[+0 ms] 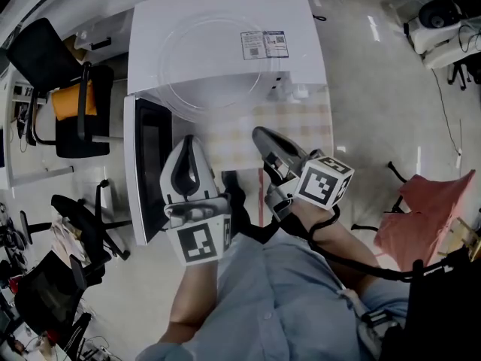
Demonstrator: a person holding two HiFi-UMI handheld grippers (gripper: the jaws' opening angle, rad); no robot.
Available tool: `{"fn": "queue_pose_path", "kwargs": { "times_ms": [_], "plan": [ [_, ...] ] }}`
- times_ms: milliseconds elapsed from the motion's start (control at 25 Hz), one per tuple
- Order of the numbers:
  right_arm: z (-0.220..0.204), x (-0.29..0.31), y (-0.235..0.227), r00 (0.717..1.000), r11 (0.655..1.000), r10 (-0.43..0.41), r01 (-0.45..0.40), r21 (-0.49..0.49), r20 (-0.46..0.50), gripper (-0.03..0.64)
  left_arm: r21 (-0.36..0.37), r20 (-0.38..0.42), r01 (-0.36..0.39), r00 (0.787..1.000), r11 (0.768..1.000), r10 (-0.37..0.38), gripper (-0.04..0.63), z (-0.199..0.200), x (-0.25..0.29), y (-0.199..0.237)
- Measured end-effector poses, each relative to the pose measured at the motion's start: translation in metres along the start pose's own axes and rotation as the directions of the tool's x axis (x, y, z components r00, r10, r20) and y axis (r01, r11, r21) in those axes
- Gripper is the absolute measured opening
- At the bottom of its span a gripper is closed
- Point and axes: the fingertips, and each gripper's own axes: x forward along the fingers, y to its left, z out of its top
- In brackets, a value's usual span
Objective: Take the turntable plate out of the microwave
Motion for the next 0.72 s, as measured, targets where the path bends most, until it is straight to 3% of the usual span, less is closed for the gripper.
{"fn": "queue_pose_path", "kwargs": {
  "times_ms": [80,240,440,720],
  "plan": [
    [-0.011,0.001,-0.002,0.993,0.993,-0.086,0.078,-0.093,-0.081,0.0,-0.001,-0.039,0.02,0.999,1.0,-0.02,0.008,-0.012,-0.005,-0.006],
    [-0.024,0.014,-0.005,0.953,0.953,-0.229,0.179,-0.243,-0.198,0.002,-0.019,-0.141,0.046,0.989,0.999,-0.048,0.008,-0.039,-0.004,-0.011],
    [-0.032,0.039,-0.019,0.911,0.933,-0.297,0.213,-0.289,-0.287,0.002,-0.05,-0.197,0.039,0.979,0.998,-0.048,0.008,-0.061,0.019,-0.007],
    [-0.026,0.056,-0.007,0.898,0.918,-0.336,0.244,-0.314,-0.285,0.002,-0.084,-0.222,0.075,0.971,0.994,-0.092,0.008,-0.056,0.034,0.0]
  ]
}}
